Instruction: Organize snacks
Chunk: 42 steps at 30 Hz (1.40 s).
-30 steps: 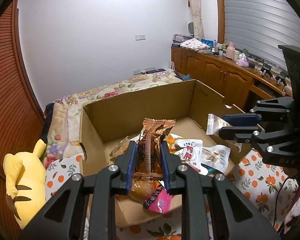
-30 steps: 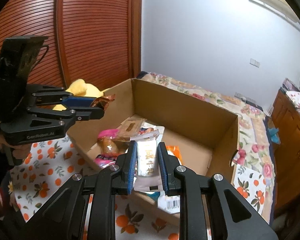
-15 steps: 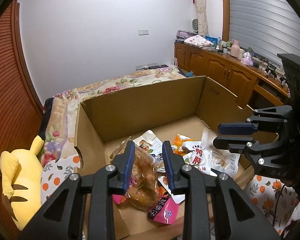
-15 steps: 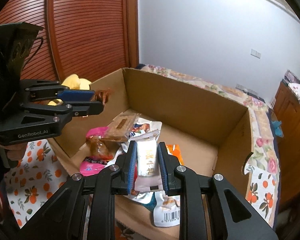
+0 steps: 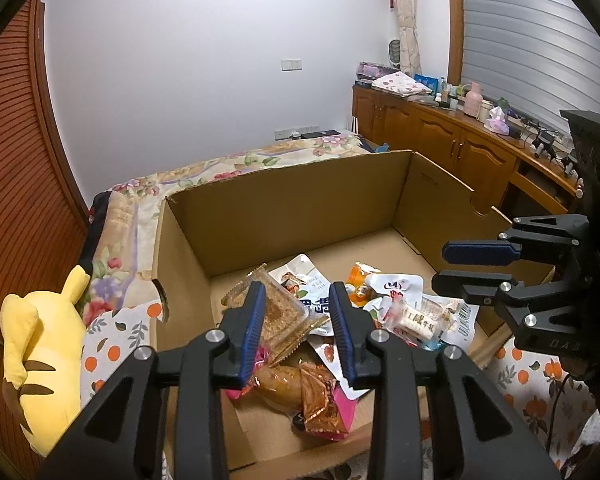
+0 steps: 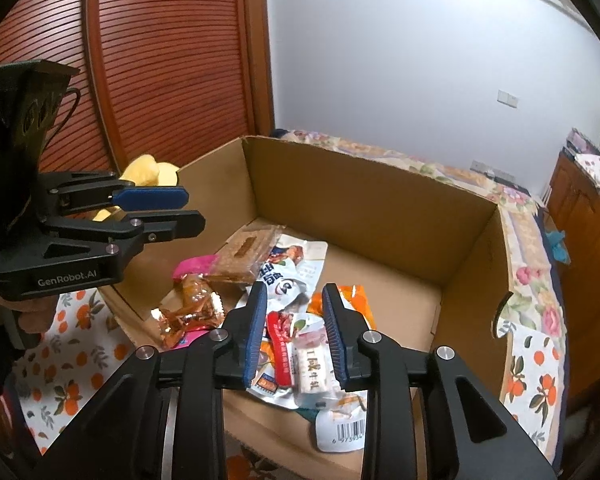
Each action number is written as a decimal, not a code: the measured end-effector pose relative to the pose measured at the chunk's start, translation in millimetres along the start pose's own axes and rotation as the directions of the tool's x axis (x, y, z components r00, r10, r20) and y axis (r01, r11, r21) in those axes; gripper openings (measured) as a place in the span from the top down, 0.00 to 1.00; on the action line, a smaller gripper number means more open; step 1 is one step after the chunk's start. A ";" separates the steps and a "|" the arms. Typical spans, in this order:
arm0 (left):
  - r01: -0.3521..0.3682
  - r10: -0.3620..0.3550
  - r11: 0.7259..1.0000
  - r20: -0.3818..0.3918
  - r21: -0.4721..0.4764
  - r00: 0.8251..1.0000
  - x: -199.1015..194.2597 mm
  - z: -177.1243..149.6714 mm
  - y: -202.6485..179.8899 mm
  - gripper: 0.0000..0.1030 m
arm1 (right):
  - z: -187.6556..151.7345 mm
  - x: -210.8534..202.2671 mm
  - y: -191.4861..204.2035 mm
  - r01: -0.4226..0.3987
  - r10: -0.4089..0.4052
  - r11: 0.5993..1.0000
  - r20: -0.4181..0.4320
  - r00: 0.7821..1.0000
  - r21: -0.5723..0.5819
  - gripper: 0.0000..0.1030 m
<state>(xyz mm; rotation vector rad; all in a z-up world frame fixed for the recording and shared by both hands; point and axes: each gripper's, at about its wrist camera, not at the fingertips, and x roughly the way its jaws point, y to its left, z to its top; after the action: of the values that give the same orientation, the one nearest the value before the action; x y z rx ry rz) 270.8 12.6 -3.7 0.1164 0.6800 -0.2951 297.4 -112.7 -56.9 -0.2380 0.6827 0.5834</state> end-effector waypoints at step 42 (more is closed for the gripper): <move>-0.097 0.101 0.994 0.118 -0.040 0.988 -112.6 -46.8 -36.0 0.08 | -43.8 -105.7 34.3 0.139 -0.163 0.980 0.173 0.971 0.140 0.13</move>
<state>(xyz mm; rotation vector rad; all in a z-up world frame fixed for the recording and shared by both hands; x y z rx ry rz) 148.5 13.7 31.1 0.0985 0.5577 -0.1930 188.6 -147.0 -21.7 -0.1143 0.5148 0.4083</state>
